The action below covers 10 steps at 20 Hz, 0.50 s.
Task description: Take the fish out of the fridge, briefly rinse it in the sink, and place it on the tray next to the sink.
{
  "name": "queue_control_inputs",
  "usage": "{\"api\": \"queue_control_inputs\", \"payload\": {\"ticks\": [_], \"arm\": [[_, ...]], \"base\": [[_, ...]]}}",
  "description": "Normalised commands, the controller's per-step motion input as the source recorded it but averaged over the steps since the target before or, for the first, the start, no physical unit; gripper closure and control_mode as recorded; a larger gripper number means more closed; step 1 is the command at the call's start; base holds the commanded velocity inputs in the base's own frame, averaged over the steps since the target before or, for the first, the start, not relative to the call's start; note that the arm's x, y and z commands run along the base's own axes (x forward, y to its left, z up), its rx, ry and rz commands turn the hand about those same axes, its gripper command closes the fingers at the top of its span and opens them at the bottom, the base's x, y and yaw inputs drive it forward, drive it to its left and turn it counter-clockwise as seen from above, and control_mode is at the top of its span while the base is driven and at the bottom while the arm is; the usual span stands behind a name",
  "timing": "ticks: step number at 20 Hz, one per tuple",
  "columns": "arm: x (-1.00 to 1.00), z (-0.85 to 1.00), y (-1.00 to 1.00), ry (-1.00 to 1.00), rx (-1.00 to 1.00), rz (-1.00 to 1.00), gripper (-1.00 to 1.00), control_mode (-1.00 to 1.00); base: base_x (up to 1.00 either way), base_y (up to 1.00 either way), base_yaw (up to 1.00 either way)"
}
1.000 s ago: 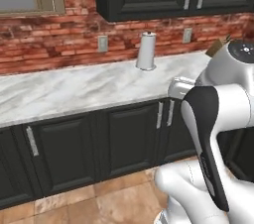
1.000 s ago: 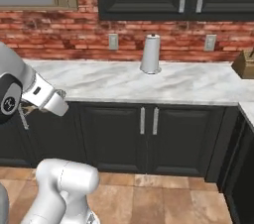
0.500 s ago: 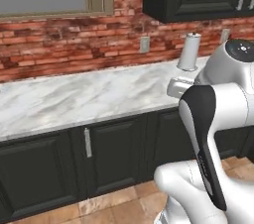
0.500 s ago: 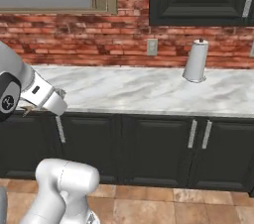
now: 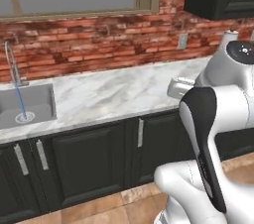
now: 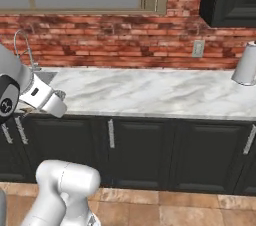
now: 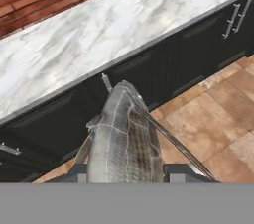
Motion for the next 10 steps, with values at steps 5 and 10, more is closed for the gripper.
{"api": "queue_control_inputs", "payload": {"ticks": [5, 10], "arm": [[0.0, 0.0, 0.0, 0.0, 0.0, 0.0, 1.0, 1.0], [0.0, 0.0, 0.0, 0.0, 0.0, 0.0, 1.0, 1.0]], "base": [[0.93, 0.88, 0.0], [0.9, 0.59, 0.0]]}}
